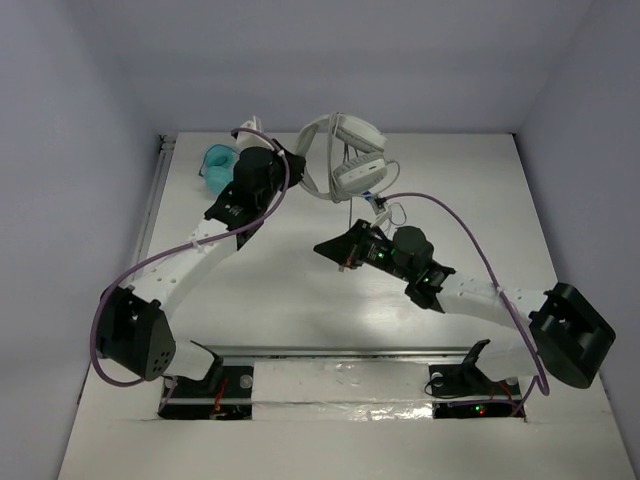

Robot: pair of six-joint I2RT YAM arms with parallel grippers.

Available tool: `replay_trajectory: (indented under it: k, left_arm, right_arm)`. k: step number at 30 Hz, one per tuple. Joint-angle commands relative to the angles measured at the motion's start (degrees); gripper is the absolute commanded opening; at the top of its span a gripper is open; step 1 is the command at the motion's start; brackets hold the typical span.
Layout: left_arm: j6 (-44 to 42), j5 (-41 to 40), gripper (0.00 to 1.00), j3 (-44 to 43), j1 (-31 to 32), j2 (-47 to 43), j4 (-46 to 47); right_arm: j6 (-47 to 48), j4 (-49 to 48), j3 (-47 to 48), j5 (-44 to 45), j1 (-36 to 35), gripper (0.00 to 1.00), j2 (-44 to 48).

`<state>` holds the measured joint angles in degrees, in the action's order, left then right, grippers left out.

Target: Wrap the headphones

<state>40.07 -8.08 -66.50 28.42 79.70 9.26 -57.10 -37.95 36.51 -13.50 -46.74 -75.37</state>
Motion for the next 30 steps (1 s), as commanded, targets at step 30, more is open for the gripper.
replay_trajectory:
  k: [30]
  left_arm:
    - [-2.7, -17.2, 0.0, 25.0, 15.7, -1.0, 18.2]
  right_arm:
    - [-34.7, -12.1, -4.3, 26.8, -3.6, 0.11, -6.5]
